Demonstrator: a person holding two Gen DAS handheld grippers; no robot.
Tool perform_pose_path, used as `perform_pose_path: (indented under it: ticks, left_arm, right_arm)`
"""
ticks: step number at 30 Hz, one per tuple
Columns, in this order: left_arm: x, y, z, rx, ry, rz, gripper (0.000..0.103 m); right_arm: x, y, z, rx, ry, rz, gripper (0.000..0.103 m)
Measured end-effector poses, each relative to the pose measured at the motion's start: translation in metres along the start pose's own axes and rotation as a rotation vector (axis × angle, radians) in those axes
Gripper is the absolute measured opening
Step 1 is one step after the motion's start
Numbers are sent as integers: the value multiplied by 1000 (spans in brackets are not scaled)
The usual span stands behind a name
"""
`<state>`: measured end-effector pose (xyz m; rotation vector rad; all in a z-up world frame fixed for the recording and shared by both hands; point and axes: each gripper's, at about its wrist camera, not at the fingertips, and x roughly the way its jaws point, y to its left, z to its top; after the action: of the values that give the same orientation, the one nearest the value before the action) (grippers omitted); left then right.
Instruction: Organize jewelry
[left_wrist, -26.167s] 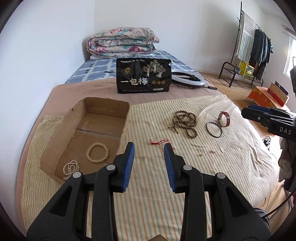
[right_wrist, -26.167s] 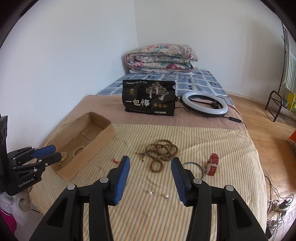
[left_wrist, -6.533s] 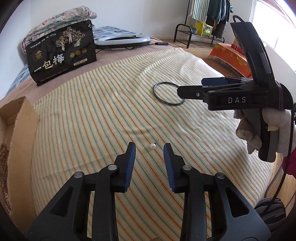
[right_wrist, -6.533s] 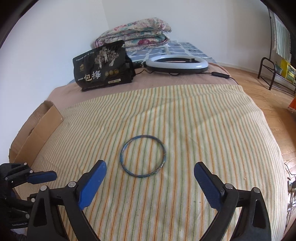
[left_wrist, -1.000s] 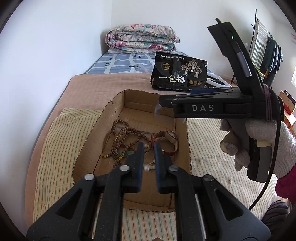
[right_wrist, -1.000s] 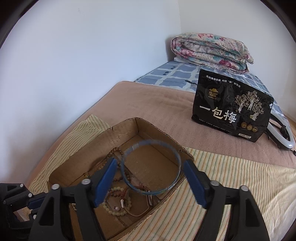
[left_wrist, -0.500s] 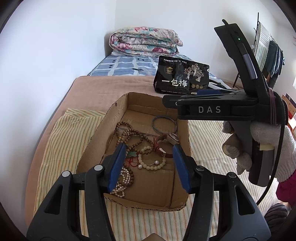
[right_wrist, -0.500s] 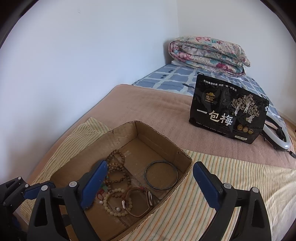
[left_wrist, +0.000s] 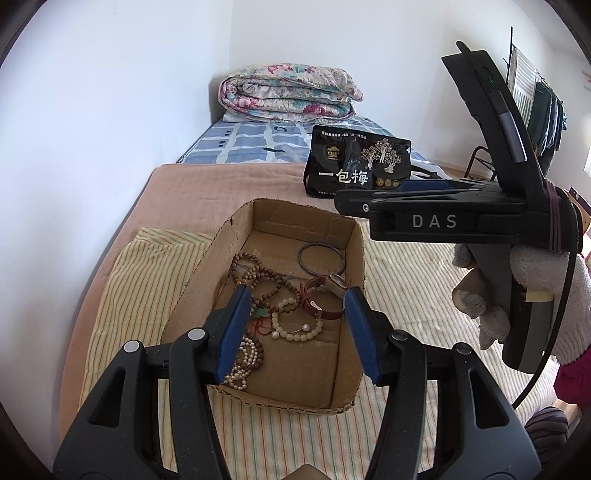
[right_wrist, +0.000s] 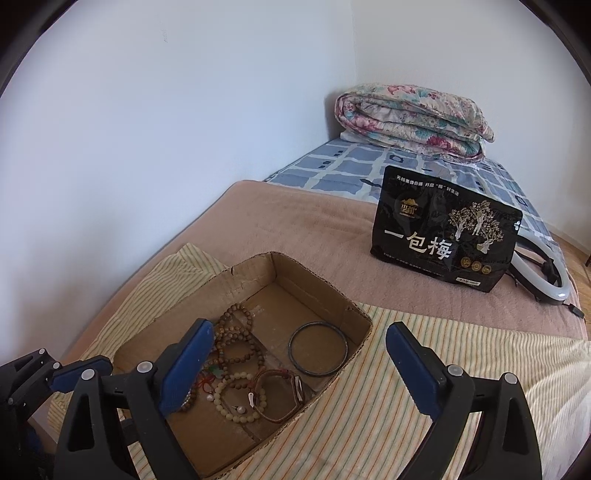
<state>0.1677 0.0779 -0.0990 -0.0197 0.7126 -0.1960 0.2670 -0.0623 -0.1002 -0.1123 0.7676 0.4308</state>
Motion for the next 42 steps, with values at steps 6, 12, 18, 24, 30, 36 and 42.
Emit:
perform_pose_path:
  ticks: [6,12,18,24,30,36,42]
  left_arm:
    - [-21,-9,5,5,-31,7,54]
    - [-44,-20,8,9,-50,22,54]
    - [-77,-32,9,3,-94,32,57]
    - [-104,-40,6,-14,-120,53,71]
    - [-122,-44,0,-19,-125,79,79]
    - [-130,-44,-4,-34,-116,99,80]
    - [-136,-47,-8,-32,-127,122,92]
  right_arm:
    - [-25,-3,-1,1,-28,-4,96]
    - [-58,-7,-4,-7,-73,-18,97]
    - [-93,-13,-12,-2,-113,-36,100]
    - [-124,-28,-28,37,-128,-48,103]
    - [-150,-40,-48,77,-133,-76,103]
    - [-166,-49,-69,86,-130,-123,103]
    - [-176,-54,-84,99,-128,-147,103]
